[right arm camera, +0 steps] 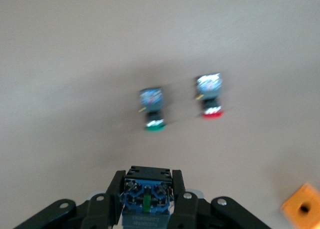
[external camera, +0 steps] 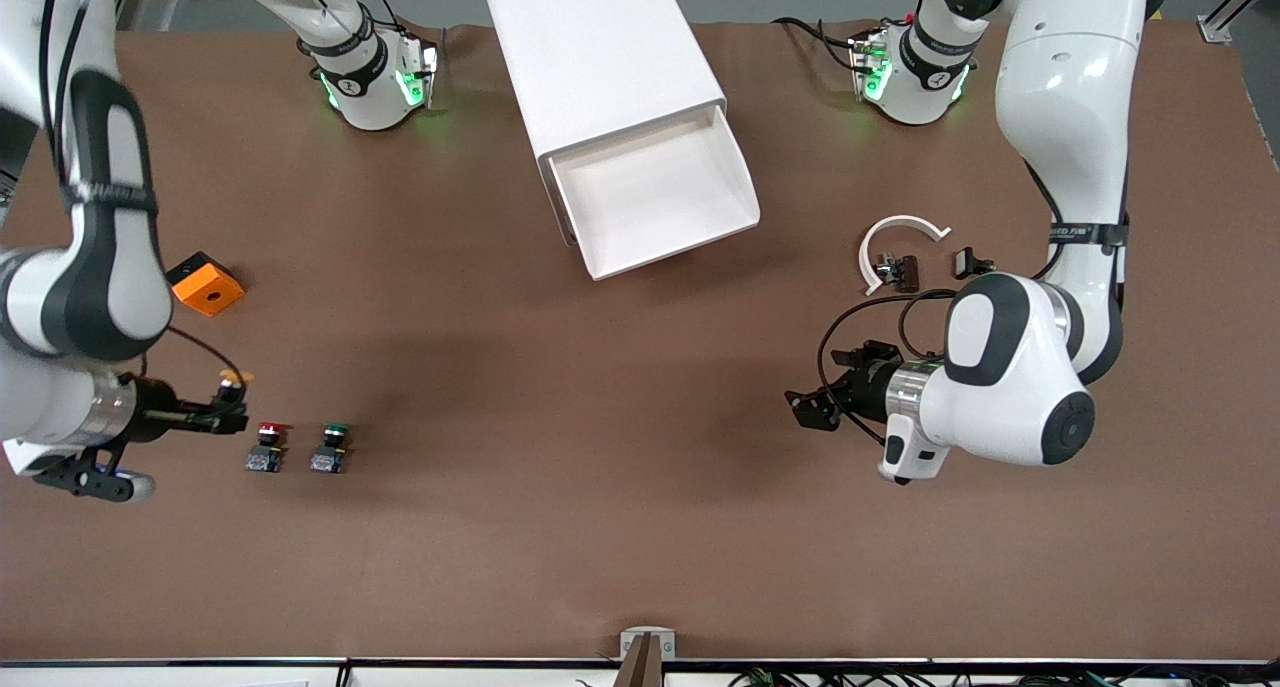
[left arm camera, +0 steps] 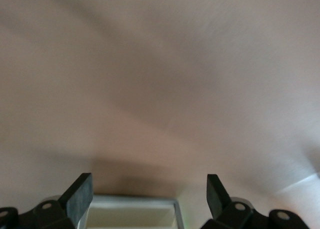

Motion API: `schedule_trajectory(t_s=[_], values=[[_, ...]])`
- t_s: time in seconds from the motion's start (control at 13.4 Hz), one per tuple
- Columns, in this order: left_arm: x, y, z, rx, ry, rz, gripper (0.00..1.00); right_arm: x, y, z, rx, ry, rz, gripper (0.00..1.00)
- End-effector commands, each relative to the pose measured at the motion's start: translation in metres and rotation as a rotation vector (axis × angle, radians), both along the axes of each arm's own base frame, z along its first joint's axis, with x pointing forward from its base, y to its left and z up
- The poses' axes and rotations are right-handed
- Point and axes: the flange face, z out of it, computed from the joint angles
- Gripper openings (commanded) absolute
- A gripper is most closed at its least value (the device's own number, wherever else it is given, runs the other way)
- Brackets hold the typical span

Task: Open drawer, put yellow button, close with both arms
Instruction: 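Lift the yellow button and carry it over the open drawer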

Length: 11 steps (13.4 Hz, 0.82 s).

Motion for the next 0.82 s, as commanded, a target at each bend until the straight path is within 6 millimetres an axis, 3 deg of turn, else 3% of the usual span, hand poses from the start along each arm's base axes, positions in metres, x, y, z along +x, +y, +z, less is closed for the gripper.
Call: schedule_trajectory(t_s=[0.0,0.22,0.3,0.6,0.74], values=[[0.009,0.013,0.026,0.058,-0.149,-0.019,1.00,-0.045,0.070,0.034,0.016,0.019,-0.099,0.00],[0.021,0.017,0.057,0.147,-0.345,-0.015,1.00,-0.088,0.176,0.072,-0.001,0.014,-0.204,0.00],[0.019,0.009,0.063,0.170,-0.372,-0.040,1.00,-0.103,0.212,0.082,-0.008,0.013,-0.231,0.00],[0.009,0.001,0.105,0.236,-0.445,-0.075,1.00,-0.181,0.356,0.089,-0.112,-0.042,-0.322,0.00],[0.004,-0.009,0.113,0.247,-0.457,-0.079,1.00,-0.213,0.403,0.085,-0.154,-0.094,-0.349,0.00]])
